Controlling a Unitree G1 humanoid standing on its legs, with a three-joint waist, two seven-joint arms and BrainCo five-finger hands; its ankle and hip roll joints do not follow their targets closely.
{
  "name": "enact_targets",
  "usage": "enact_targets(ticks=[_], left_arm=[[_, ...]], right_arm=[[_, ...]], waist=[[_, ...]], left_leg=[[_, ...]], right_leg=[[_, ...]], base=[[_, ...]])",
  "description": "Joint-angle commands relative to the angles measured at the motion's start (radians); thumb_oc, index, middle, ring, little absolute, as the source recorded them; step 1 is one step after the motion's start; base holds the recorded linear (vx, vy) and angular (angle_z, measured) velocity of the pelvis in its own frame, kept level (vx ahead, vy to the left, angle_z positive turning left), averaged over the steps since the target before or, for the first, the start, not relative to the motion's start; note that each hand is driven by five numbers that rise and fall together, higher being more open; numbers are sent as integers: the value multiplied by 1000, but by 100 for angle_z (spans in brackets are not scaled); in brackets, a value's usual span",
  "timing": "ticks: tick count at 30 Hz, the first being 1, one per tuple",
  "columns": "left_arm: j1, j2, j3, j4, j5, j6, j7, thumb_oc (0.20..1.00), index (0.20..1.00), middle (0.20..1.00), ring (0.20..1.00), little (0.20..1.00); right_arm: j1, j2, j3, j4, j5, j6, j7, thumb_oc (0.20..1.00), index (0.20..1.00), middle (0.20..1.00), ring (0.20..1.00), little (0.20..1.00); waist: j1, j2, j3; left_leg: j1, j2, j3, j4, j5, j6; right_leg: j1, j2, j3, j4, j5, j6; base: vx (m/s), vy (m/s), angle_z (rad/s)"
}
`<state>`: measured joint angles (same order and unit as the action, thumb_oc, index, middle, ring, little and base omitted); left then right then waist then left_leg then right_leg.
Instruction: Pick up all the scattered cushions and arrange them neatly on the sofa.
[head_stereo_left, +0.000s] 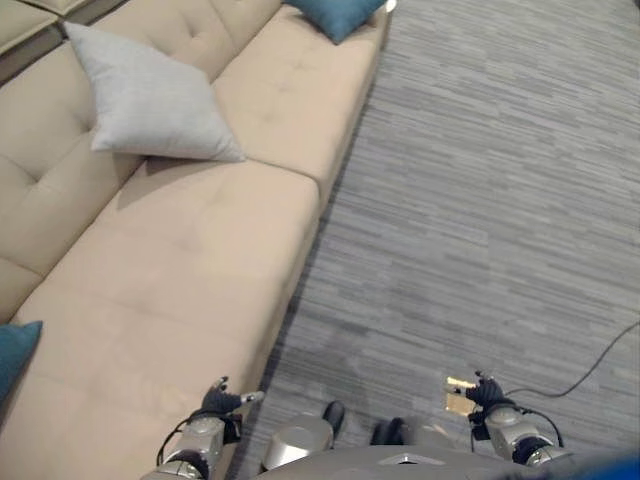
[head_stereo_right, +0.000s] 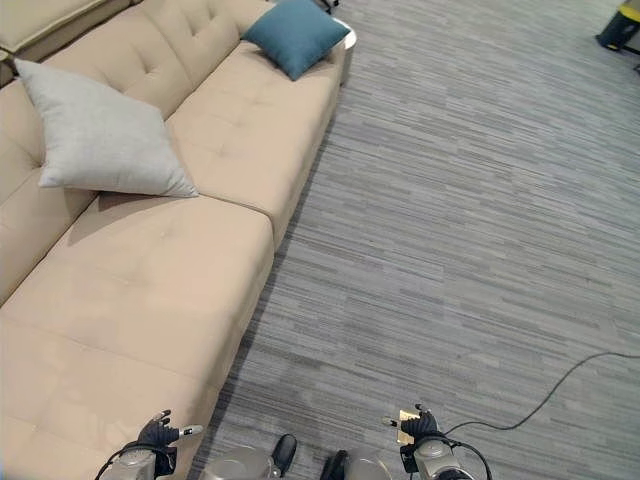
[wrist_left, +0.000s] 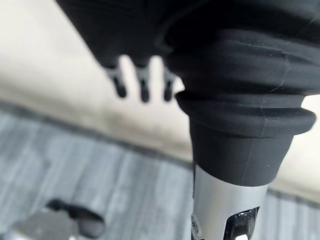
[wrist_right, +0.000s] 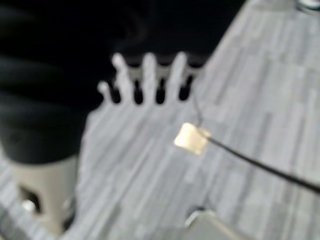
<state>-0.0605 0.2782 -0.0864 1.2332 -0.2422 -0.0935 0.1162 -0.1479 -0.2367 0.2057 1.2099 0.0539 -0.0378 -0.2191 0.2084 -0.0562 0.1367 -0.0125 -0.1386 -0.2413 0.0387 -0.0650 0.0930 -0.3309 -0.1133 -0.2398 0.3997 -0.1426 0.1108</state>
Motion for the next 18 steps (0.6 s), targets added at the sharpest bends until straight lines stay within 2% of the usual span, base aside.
enact_targets(ticks=[1, 2, 3, 4, 5, 6, 8, 9, 10, 12, 13, 14, 15, 16, 17, 18], left_arm=[[19, 3, 7, 10, 27, -11, 17, 1000, 1000, 1000, 1000, 1000], [12, 0, 7, 28, 30, -11, 18, 1000, 1000, 1000, 1000, 1000], [15, -4, 4, 37, 40, -14, 21, 1000, 1000, 1000, 1000, 1000], [16, -8, 0, 43, 44, -13, 26, 1000, 1000, 1000, 1000, 1000], [16, -8, 0, 43, 44, -13, 26, 1000, 1000, 1000, 1000, 1000], [19, -9, 0, 45, 45, -12, 27, 1000, 1000, 1000, 1000, 1000], [7, -14, -8, 40, 45, -15, 29, 1000, 1000, 1000, 1000, 1000], [0, -16, -14, 31, 43, -15, 27, 1000, 1000, 1000, 1000, 1000], [-19, -16, -22, 13, 37, -16, 26, 1000, 1000, 1000, 1000, 1000], [-29, -15, -27, 7, 34, -16, 26, 1000, 1000, 1000, 1000, 1000], [-45, -21, -39, -5, 29, -20, 25, 1000, 1000, 1000, 1000, 1000], [-51, -27, -55, -14, 37, -19, 24, 1000, 1000, 1000, 1000, 1000], [-52, -27, -57, -21, 38, -21, 22, 1000, 1000, 1000, 1000, 1000], [-54, -25, -62, -27, 45, -22, 19, 1000, 1000, 1000, 1000, 1000], [-53, -26, -63, -27, 45, -22, 19, 1000, 1000, 1000, 1000, 1000], [-57, -23, -67, -40, 47, -23, 17, 1000, 1000, 1000, 1000, 1000]], right_arm=[[-12, -16, -12, -12, 5, -13, -23, 1000, 1000, 1000, 1000, 1000], [-13, -19, -11, -4, -1, -7, -29, 1000, 1000, 1000, 1000, 1000], [-4, -20, -14, -6, 1, -11, -31, 1000, 1000, 1000, 1000, 1000], [8, -20, -18, -3, 5, -14, -35, 1000, 1000, 1000, 1000, 1000], [8, -19, -18, -3, 5, -14, -35, 1000, 1000, 1000, 1000, 1000], [16, -16, -19, 2, 5, -13, -36, 1000, 1000, 1000, 1000, 1000], [28, -9, -20, 19, 21, -11, -39, 1000, 1000, 1000, 1000, 1000], [28, -7, -18, 24, 30, -10, -41, 1000, 1000, 1000, 1000, 1000], [22, -10, -13, 38, 47, -7, -48, 1000, 1000, 1000, 1000, 1000], [19, -11, -12, 49, 51, -3, -47, 1000, 1000, 1000, 1000, 1000], [22, -19, -13, 60, 53, 2, -49, 1000, 1000, 1000, 1000, 1000], [35, -37, -26, 66, 48, -1, -54, 1000, 1000, 1000, 1000, 1000], [45, -46, -33, 67, 43, -3, -57, 1000, 1000, 1000, 1000, 1000], [52, -55, -40, 69, 42, -7, -59, 1000, 1000, 1000, 1000, 1000], [53, -56, -40, 68, 42, -7, -59, 1000, 1000, 1000, 1000, 1000], [59, -59, -47, 72, 43, -7, -59, 1000, 1000, 1000, 1000, 1000]], waist=[[-11, 18, -13], [-27, 24, -15], [-36, 4, -26], [-41, 8, -42], [-45, 4, -44], [-46, 8, -55], [-53, 5, -50], [-54, -8, -37], [-38, -31, -6], [-28, -38, 6], [-19, -47, 11], [-16, -42, 0], [-18, -35, -8], [-21, -19, -17], [-20, -20, -16], [-18, -9, -20]], left_leg=[[32, 22, -124, 4, -45, -39], [76, 42, -155, -4, -72, -55], [91, 48, -173, 16, -103, -64], [109, 76, -188, 29, -115, -74], [105, 71, -191, 28, -110, -74], [118, 95, -189, 43, -111, -88], [55, 114, -152, 193, -42, -134], [-11, 104, -126, 301, -14, -135], [-137, 83, -68, 476, 8, -114], [-187, 75, -40, 511, -14, -103], [-245, 38, -1, 460, -58, -94], [-251, 14, 36, 322, -76, -93], [-246, 6, 59, 247, -51, -95], [-257, 7, 101, 159, 11, -101], [-250, 7, 102, 149, 16, -101], [-265, 8, 132, 92, 63, -103]], right_leg=[[60, 30, 41, -282, 209, 31], [22, 27, 47, -320, 247, 46], [50, 24, 70, -351, 258, 37], [60, 48, 88, -336, 247, 24], [57, 43, 87, -337, 249, 25], [73, 57, 87, -335, 241, 18], [126, 64, 66, -362, 231, 5], [145, 57, 72, -371, 225, -4], [189, 50, 77, -391, 204, -28], [209, 50, 75, -401, 194, -32], [241, 44, 69, -422, 179, -30], [266, 50, 60, -444, 167, -21], [277, 58, 55, -455, 162, -17], [292, 79, 49, -466, 151, -16], [294, 78, 50, -467, 151, -16], [314, 96, 50, -476, 137, -20]], base=[[430, -52, 58], [500, -99, 105], [694, -141, 112], [414, -106, 80], [337, -86, 58], [264, -94, 63], [292, -122, 46], [191, -138, 26], [161, -139, 11], [162, -89, -1], [349, -13, -17], [443, -3, -23], [391, 51, -22], [197, 36, 1], [191, 39, 39], [176, 41, 51]])
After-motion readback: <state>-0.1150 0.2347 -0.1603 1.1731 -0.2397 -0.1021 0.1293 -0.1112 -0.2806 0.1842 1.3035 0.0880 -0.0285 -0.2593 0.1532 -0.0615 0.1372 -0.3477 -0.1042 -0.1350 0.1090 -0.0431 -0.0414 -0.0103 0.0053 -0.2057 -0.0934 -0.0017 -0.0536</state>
